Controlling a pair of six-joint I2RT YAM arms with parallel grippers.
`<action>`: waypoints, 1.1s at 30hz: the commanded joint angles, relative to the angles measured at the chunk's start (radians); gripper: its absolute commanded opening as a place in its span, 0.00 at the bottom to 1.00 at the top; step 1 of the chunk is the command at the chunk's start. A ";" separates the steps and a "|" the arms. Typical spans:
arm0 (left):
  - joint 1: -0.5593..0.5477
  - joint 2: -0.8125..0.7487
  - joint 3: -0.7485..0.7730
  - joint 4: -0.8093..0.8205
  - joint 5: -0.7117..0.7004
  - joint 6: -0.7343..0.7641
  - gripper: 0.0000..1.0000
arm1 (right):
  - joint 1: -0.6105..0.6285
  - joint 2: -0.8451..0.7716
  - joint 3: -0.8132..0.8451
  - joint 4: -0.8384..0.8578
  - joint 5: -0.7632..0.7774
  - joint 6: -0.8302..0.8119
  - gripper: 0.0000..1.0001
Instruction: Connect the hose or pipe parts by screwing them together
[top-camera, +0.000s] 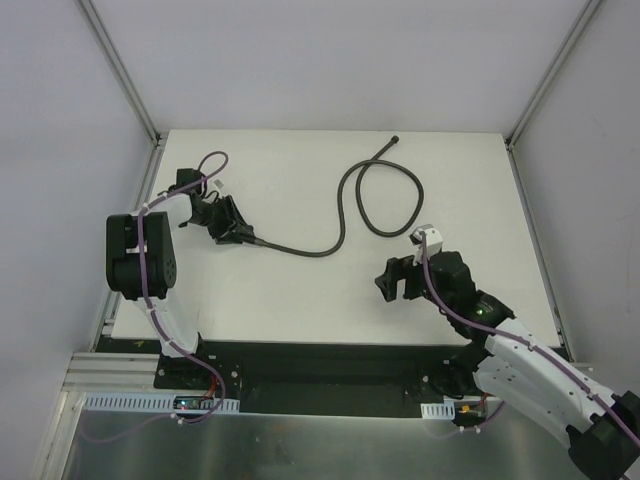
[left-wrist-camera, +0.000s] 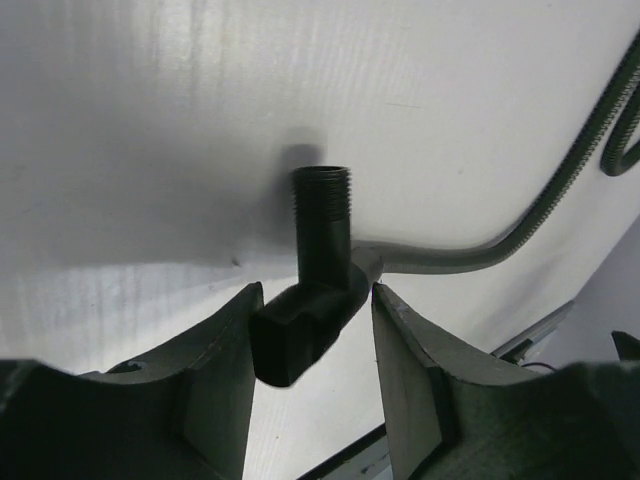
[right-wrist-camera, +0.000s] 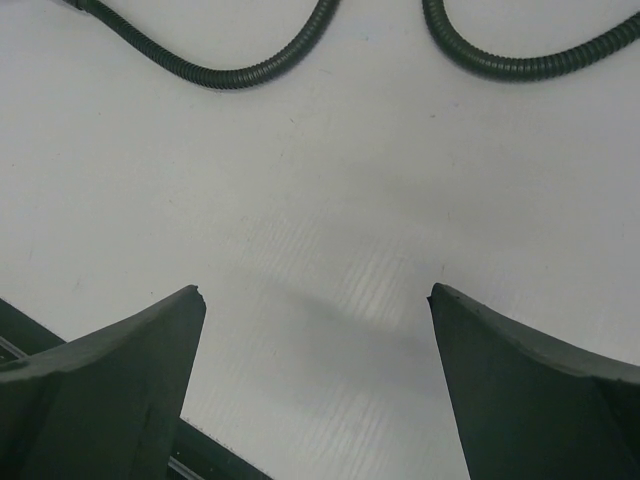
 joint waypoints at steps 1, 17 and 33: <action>0.014 -0.065 0.063 -0.133 -0.111 0.072 0.49 | -0.001 0.005 0.112 -0.165 0.079 0.102 0.96; -0.116 -0.797 -0.191 -0.023 0.011 0.131 0.99 | -0.001 -0.133 0.317 -0.417 0.142 0.112 0.96; -0.211 -1.305 -0.434 0.175 0.154 0.022 0.99 | -0.001 -0.309 0.274 -0.294 0.042 0.063 0.96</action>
